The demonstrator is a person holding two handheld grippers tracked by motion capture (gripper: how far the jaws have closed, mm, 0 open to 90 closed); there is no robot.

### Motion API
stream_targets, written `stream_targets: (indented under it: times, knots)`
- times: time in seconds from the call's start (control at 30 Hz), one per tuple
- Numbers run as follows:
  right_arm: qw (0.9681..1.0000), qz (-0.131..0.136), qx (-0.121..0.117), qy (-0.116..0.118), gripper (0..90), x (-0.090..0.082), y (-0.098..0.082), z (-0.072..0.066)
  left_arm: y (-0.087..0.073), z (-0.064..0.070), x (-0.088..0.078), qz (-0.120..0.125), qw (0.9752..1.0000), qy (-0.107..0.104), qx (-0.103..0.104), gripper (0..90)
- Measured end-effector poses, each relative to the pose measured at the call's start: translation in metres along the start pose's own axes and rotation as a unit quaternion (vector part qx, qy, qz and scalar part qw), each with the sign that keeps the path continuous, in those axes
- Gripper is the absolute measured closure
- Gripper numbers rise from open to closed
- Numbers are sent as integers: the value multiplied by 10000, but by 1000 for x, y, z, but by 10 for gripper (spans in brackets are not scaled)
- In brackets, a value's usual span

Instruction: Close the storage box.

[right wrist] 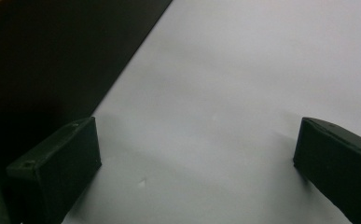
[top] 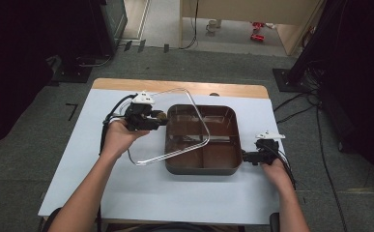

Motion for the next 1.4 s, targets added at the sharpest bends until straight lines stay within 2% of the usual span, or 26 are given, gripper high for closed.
stream_targets:
  times: [0.27,0.4,0.53,0.63,0.67,0.7,0.73,0.77,0.8,0.83,0.87,0.9,0.93,1.0,1.07,1.2,1.23,1.4]
  knots:
    - [10000,-2,4,5,0,0,0,0,10,23,26,-14,9987,-370,345,594]
    - [10000,0,-2,5,0,0,0,0,14,29,34,-41,9980,-486,406,594]
    - [10000,-3,-3,6,0,0,0,0,18,37,45,-64,9968,-551,569,594]
    - [10000,-3,-1,5,0,0,0,0,21,45,56,-120,9944,-690,792,594]
    - [10000,-3,-1,5,0,0,0,0,21,45,56,-120,9944,-690,792,594]
    - [10000,0,3,3,0,0,0,0,22,47,62,-207,9933,-759,849,594]
    - [10000,2,4,3,0,0,0,0,22,47,62,-207,9933,-759,849,594]
    - [10000,5,4,4,0,0,0,0,23,49,68,-244,9921,-815,923,594]
    - [10000,4,3,3,0,0,0,0,23,49,68,-244,9921,-815,923,594]
    - [10000,6,4,3,0,0,0,0,24,51,73,-265,9907,-900,981,594]
    - [10000,6,4,3,0,0,0,0,24,51,73,-265,9907,-900,981,594]
    - [10000,7,8,2,0,0,0,0,24,53,80,-334,9886,-983,1092,594]
    - [10000,9,7,2,0,0,0,0,24,53,80,-334,9886,-983,1092,594]
    - [10000,6,3,4,0,0,0,0,24,53,88,-469,9859,-1026,1235,594]
    - [10000,4,5,1,0,0,0,0,24,53,97,-624,9845,-1032,1271,594]
    - [10000,-1,3,2,0,0,0,0,24,55,104,-642,9827,-1105,1341,594]
    - [10000,-1,2,2,0,0,0,0,24,55,109,-680,9814,-1142,1388,594]
    - [10000,0,0,0,0,0,0,0,24,57,117,-673,9804,-1185,1421,594]
Point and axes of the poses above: each handheld gripper's, and its own axes: x roughly forward along the jaws, y roughly out of its top, z roughly to its right, the point moved 8 cm from there along x, roughly forward along the jaws, and after that the axes turned 4 degrees about x, right-handed, at the moved point
